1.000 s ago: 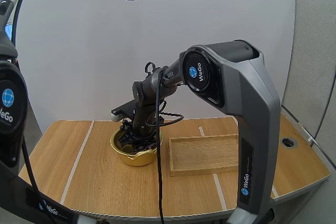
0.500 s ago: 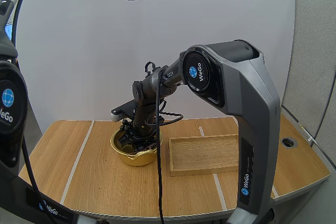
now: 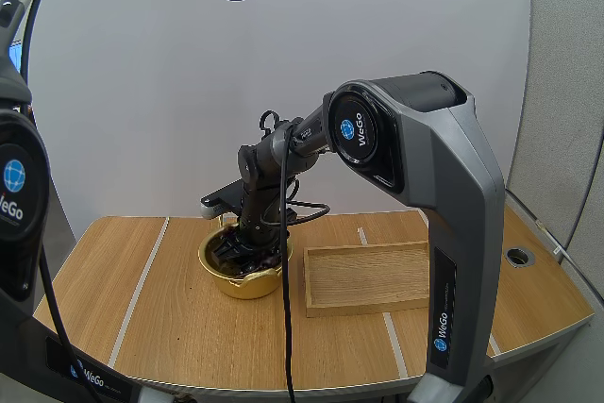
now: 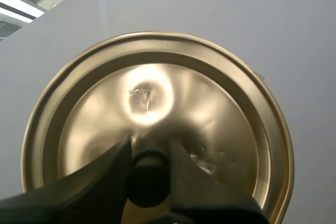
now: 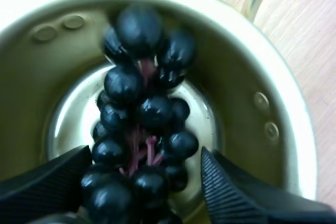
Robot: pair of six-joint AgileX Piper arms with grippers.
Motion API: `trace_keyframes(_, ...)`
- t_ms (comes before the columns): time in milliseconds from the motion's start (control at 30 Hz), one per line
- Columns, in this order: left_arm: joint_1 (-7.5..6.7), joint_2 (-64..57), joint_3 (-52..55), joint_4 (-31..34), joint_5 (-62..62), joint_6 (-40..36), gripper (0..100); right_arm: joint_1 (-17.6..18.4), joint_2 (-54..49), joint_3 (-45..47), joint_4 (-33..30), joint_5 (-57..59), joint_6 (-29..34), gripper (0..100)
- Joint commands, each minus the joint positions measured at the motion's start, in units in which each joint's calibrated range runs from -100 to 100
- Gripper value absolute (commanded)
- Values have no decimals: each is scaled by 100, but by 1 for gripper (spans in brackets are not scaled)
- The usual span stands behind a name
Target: Open the pot, put the grape inside, and close it
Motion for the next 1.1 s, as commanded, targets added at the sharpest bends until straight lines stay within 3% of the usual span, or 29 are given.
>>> trace_keyframes(0,-16,-52,-48,14,-196,-40,0,7,-210,58,-181,544,-45,100)
trace_keyframes(533,-16,-52,-48,14,-196,-40,0,7,-2137,58,-215,187,-45,100)
trace_keyframes(1067,-16,-52,-48,14,-196,-40,0,7,-4218,58,-215,1640,-10,100)
